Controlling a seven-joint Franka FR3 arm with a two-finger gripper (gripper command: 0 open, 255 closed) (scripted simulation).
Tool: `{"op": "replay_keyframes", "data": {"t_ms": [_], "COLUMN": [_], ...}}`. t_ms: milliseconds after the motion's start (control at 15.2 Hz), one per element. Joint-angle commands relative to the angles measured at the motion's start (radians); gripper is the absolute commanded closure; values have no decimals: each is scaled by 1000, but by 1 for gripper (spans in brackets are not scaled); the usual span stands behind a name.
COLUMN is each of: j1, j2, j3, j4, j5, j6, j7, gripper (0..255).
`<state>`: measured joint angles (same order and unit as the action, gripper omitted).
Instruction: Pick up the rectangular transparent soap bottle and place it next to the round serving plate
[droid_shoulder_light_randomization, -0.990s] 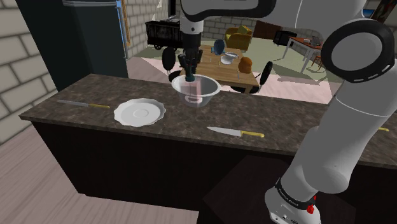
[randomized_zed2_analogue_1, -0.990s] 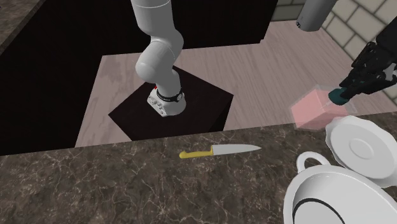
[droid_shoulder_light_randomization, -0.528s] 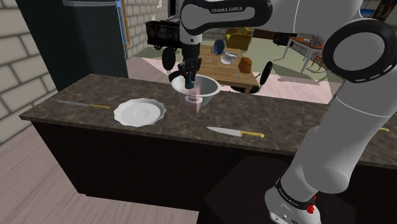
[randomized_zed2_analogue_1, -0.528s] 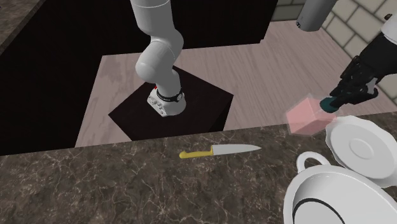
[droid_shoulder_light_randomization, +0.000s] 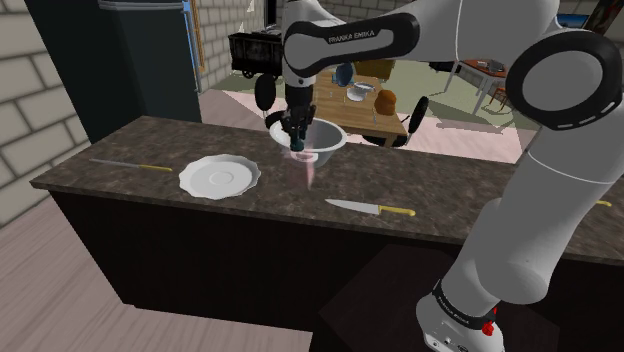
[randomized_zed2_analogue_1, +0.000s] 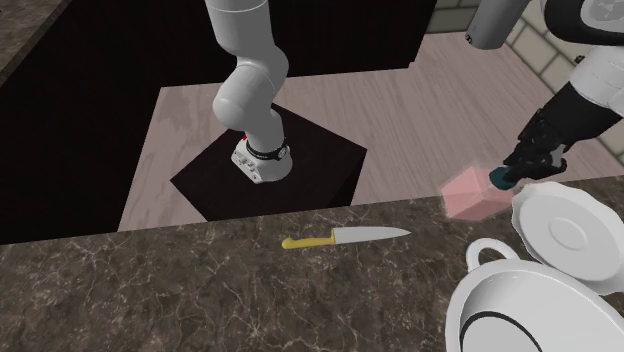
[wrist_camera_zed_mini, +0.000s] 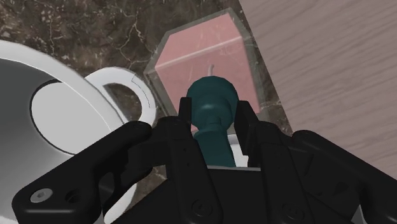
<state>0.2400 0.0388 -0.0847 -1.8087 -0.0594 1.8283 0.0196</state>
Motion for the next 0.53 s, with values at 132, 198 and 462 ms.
{"op": "replay_keyframes", "data": {"t_ms": [132,198,462], "j1": [1,1,0], "j2": [4,7,17], "j3": [1,1,0], "j4": [-50,-61,-103], "j5": [-1,-1,-1], "j6": [55,68,120], "j7": [5,5,7], "gripper": [255,255,255]}}
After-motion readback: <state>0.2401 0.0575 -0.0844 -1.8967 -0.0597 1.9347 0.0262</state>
